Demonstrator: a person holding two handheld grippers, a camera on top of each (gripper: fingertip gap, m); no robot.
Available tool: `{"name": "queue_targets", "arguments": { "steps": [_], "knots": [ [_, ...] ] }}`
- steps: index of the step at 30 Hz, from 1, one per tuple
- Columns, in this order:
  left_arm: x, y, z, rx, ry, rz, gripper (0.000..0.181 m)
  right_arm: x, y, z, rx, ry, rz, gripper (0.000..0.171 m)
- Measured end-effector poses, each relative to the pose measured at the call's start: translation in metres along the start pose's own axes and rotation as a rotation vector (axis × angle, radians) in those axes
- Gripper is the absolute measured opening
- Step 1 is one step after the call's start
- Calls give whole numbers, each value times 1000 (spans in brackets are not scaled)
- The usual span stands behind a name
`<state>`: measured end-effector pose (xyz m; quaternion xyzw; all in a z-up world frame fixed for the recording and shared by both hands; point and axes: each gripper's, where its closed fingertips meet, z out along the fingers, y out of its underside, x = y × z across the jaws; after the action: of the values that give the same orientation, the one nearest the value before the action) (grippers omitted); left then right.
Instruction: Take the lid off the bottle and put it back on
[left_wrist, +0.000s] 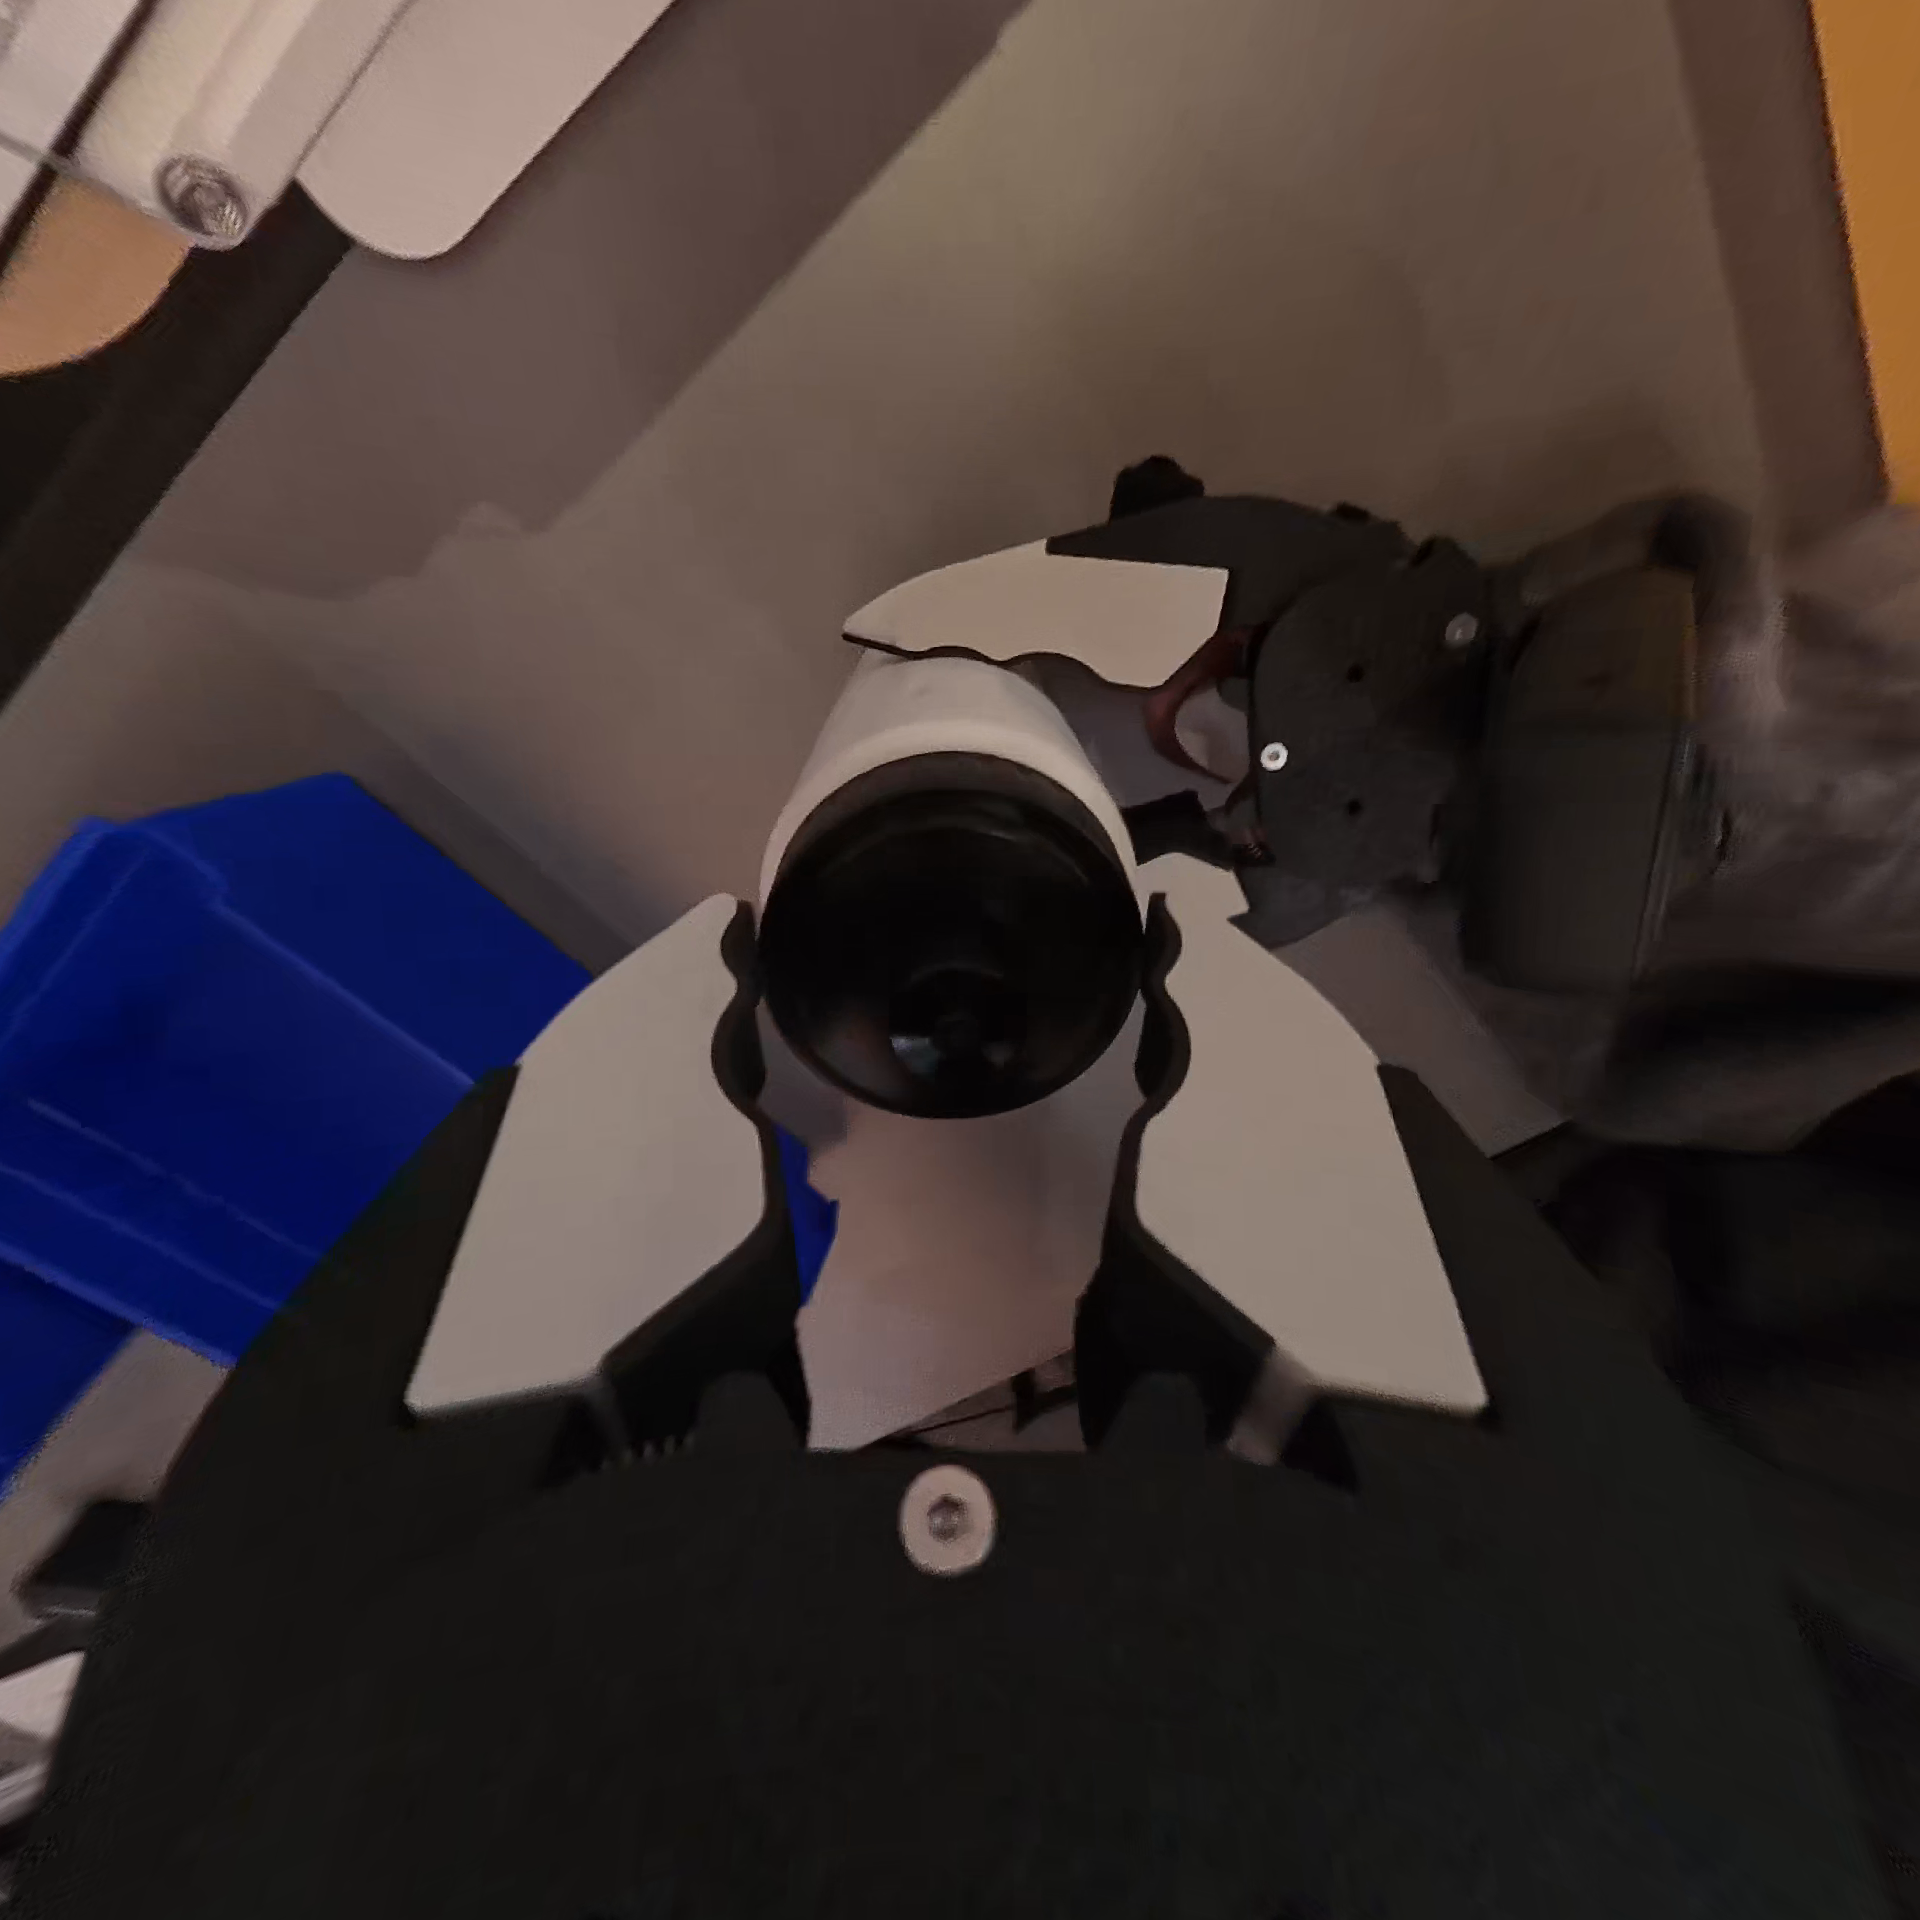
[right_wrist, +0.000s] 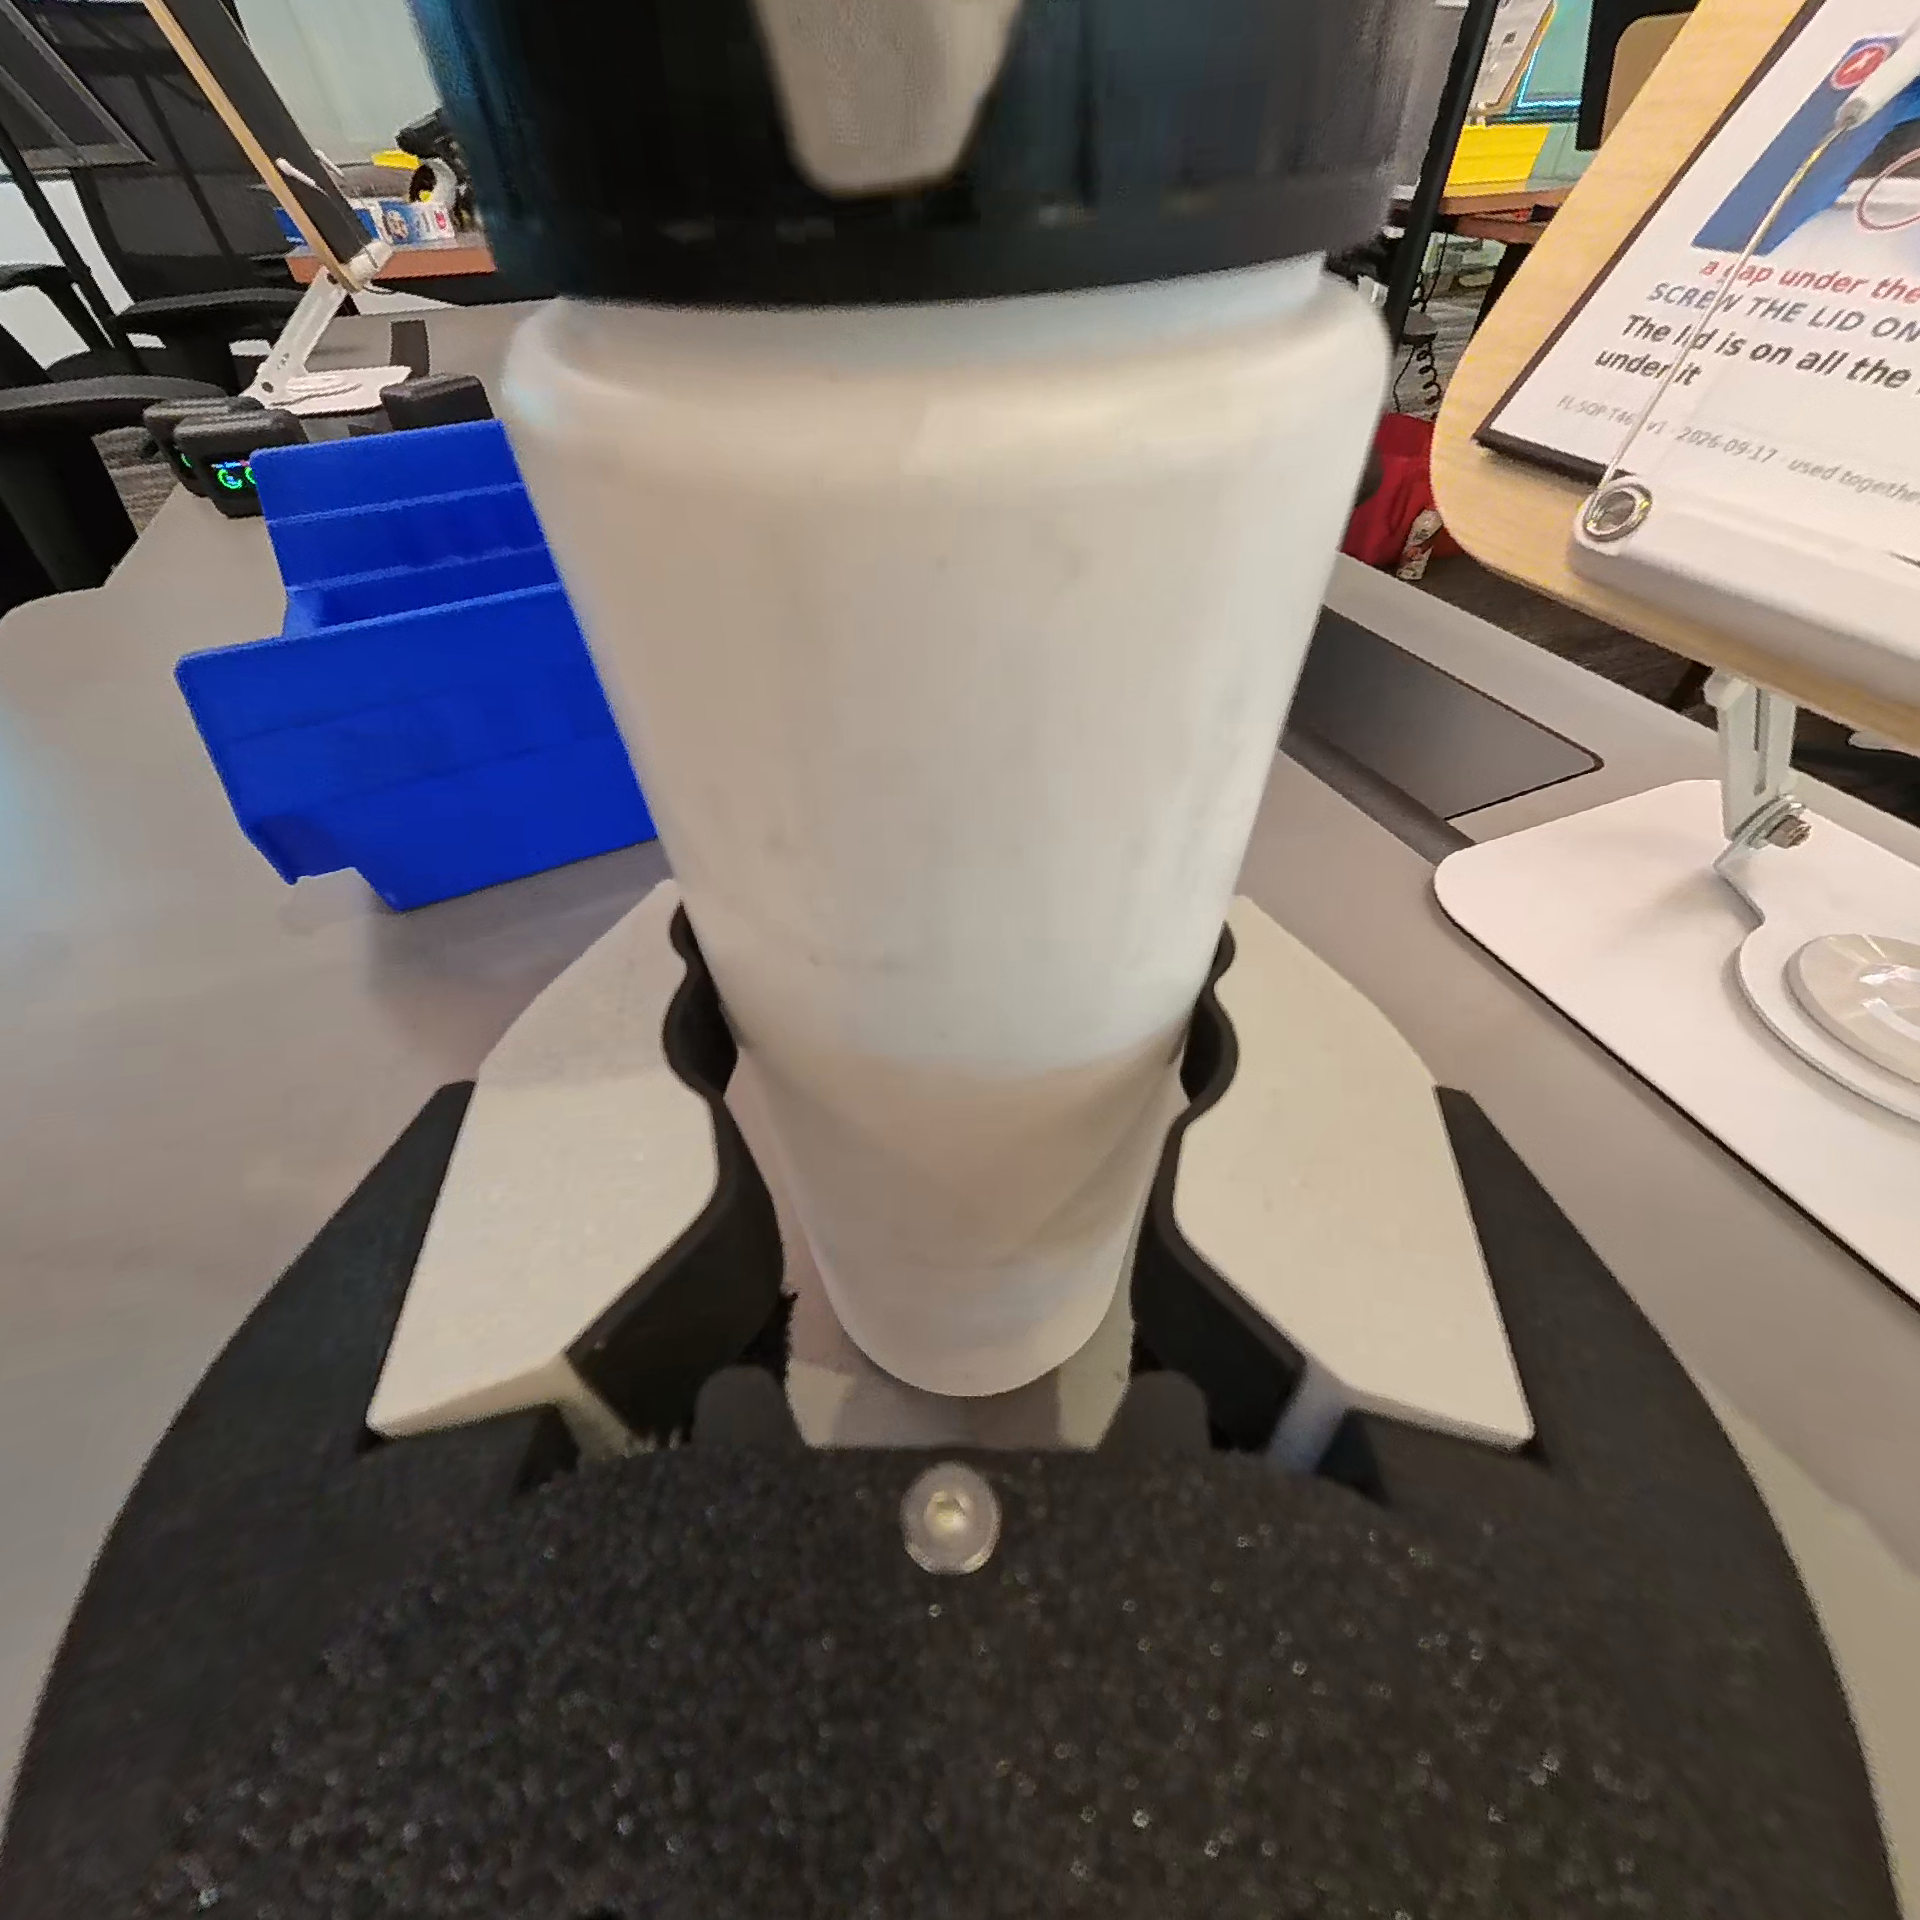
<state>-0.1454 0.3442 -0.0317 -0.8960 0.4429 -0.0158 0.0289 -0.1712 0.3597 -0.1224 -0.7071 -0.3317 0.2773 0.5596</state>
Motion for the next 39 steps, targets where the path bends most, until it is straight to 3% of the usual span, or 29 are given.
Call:
{"name": "queue_targets", "arguments": {
  "steps": [15, 22, 28, 30, 34, 39],
  "knots": [
    [1, 7, -1, -203, -36, 1006, 71, 0, 0, 1, -1, -13, 8, 87],
    [1, 9, -1, -168, -16, 1232, 70, 0, 0, 2, -4, -15, 11, 87],
    [7, 3, 1, -117, -5, 1050, 71, 1, 0, 2, 0, -14, 17, 87],
    [15, 3, -2, -70, 72, 914, 82, 1, 0, 2, 1, -12, 15, 87],
    [23, -14, -22, 119, 183, 493, 88, 2, -1, 2, 3, -13, 17, 87],
    [12, -3, -26, 96, 216, 5, 95, 3, -1, 3, 12, -14, 24, 87]
  ]
}}
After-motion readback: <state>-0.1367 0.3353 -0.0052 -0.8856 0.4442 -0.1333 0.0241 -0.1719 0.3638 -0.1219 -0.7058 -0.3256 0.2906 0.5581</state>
